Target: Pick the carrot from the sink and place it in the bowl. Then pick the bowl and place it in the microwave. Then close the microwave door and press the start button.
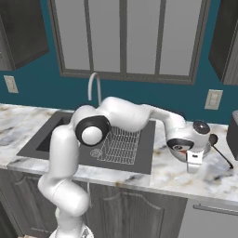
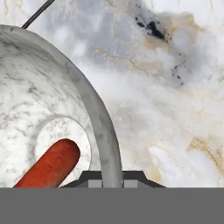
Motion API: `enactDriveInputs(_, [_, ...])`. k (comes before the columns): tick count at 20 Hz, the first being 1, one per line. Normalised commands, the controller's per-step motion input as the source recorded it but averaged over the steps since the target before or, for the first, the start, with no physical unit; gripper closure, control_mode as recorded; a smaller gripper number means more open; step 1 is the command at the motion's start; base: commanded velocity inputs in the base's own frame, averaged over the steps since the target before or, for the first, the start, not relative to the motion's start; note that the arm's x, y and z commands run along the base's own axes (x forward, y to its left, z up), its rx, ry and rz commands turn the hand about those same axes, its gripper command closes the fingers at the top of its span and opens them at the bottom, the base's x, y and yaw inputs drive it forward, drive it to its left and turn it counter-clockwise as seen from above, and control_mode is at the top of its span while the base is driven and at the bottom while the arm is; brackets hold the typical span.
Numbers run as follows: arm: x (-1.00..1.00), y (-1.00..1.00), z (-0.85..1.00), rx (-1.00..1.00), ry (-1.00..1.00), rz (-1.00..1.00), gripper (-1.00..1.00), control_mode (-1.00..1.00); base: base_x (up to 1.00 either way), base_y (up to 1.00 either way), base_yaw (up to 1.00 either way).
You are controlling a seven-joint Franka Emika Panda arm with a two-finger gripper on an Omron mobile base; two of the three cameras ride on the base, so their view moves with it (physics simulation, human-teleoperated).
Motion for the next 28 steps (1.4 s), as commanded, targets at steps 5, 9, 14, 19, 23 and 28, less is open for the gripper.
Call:
enactDriveInputs(5, [-0.65,0.05,0.72,0.00,-0.23,0.05,1.00,-1.00,0.00,0.00,0.00])
enactDriveInputs(9, [-0.89,0.18,0.93,-0.06,-0.36,0.17,1.00,-1.00,0.00,0.00,0.00])
enactDriveInputs(14, [-0.62,0.67,1.00,-0.18,-0.28,0.23,1.00,-1.00,0.00,0.00,0.00])
enactDriveInputs(19, [-0.25,0.94,1.00,-0.22,-0.14,0.23,1.00,-1.00,0.00,0.00,0.00])
enactDriveInputs(23, [-0.17,1.00,1.00,-0.20,-0.02,0.22,1.00,-1.00,0.00,0.00,0.00])
enactDriveInputs(28, [-0.18,1.00,0.78,-0.12,0.01,0.21,1.00,-1.00,0.00,0.00,0.00])
